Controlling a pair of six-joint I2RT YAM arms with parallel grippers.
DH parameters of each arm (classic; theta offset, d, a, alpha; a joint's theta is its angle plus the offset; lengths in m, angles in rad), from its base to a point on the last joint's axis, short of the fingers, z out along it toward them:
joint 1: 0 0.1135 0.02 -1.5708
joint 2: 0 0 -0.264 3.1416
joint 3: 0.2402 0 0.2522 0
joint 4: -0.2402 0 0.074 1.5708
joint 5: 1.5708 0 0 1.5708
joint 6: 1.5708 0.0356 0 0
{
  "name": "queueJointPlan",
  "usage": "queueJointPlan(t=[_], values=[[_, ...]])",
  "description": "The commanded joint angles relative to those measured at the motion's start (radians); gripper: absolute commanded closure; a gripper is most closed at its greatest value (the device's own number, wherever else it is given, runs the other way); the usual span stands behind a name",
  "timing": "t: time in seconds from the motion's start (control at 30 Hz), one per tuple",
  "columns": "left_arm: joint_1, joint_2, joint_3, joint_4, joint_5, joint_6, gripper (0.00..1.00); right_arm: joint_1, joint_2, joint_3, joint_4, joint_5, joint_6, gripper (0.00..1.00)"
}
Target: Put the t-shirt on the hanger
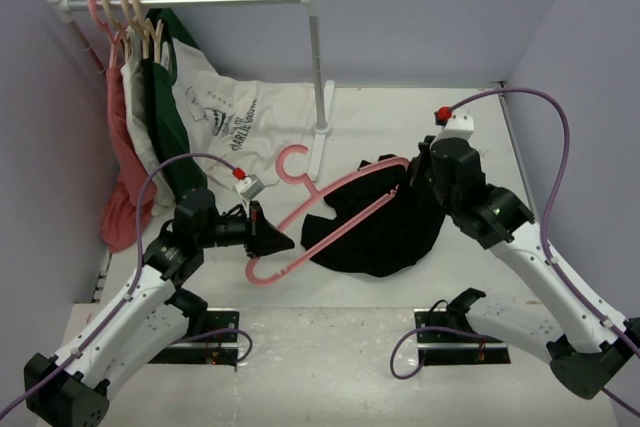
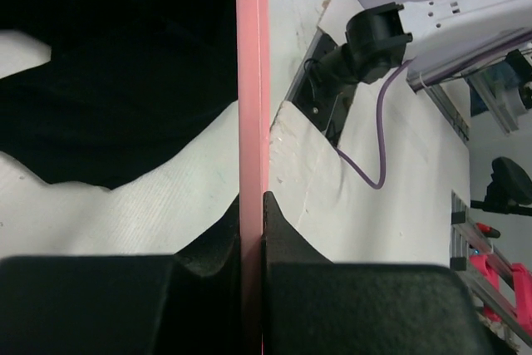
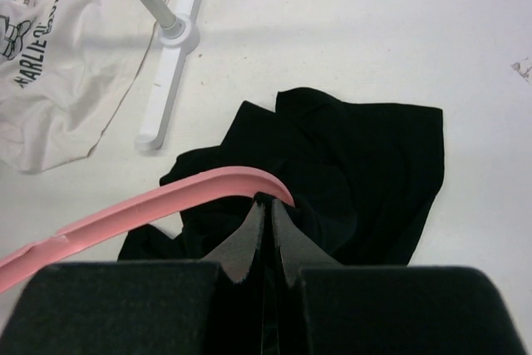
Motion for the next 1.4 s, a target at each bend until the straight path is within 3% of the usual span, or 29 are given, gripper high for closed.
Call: queueJointPlan(t=[0.0,0.13,0.27,0.57,0.97,1.07,1.37], values=[[-0.018,-0.035,0.006,0.026,-0.136,-0.026,1.00,-0.003,0.008,0.030,0.035,0.051,0.004,1.00],[-0.018,-0.059,0.014,-0.004,-0.201,-0.026,1.00,-0.022,-0.008,-0.034,-0.003,0.103,0.066,1.00],[-0.018,-0.069,0.007,-0.004,-0.140,-0.016,1.00,-0.052,-0.015,-0.060,-0.003,0.085,0.081,1.00],[-0.021,-0.093,-0.040,0.024,-0.069,-0.034,1.00,-0.086,0.032,0.012,-0.001,0.053,0.069,1.00],[-0.046,-0.008,-0.069,0.163,-0.038,-0.072,1.00,-0.086,0.024,0.033,0.055,-0.078,0.032,1.00],[-0.077,0.000,-0.078,0.230,-0.029,-0.092,1.00,-0.086,0.030,0.036,0.060,-0.054,0.023,1.00],[-0.128,-0.052,-0.116,0.223,-0.065,-0.110,1.00,-0.150,0.105,0.046,0.037,-0.011,0.054,1.00]])
